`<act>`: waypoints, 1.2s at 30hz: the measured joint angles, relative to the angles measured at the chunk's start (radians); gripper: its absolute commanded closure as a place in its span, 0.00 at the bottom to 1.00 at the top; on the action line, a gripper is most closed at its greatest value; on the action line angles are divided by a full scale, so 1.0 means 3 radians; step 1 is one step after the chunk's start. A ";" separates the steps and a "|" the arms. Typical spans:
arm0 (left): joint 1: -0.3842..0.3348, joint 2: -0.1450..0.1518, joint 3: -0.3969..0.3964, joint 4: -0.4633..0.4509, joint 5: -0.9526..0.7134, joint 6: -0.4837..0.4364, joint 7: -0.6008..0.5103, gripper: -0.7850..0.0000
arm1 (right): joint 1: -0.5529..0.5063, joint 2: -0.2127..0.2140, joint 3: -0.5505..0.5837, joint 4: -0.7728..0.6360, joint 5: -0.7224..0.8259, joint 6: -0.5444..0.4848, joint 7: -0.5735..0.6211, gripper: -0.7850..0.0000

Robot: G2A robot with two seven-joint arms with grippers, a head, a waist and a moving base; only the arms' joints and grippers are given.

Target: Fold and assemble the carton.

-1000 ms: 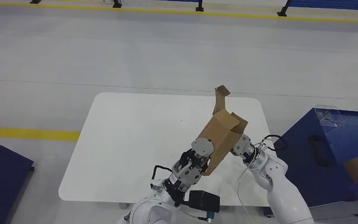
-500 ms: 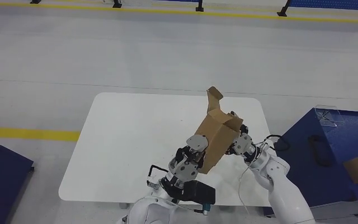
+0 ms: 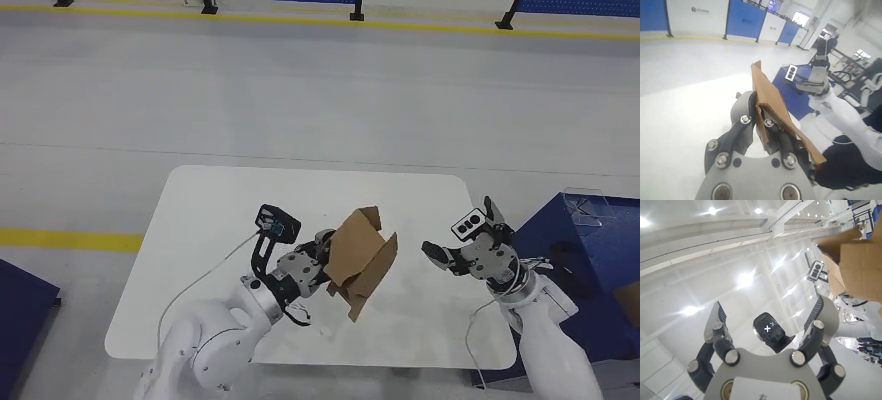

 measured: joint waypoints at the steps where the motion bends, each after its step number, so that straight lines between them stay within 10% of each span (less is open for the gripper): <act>1: -0.0006 -0.0002 -0.0014 0.0019 -0.0205 0.0009 -0.0033 1.00 | 0.0001 0.0000 -0.0001 0.0000 0.0002 0.0001 -0.0003 0.00; 12: 0.0026 -0.0001 0.0003 0.0078 -0.0320 0.0163 -0.0160 1.00 | -0.0022 -0.0010 -0.0001 -0.0186 -0.0060 -0.0300 0.0036 0.00; 24: -0.0604 -0.0034 -0.0427 0.1070 -0.3445 0.2309 -0.2048 1.00 | -0.0025 0.0054 0.0283 -0.0053 -0.0265 -0.0195 0.0272 0.00; 36: -0.1130 0.0208 0.0532 0.1739 -0.4159 0.3057 -0.1357 1.00 | -0.0061 0.0045 0.0247 -0.0042 -0.0337 -0.0422 0.0079 0.00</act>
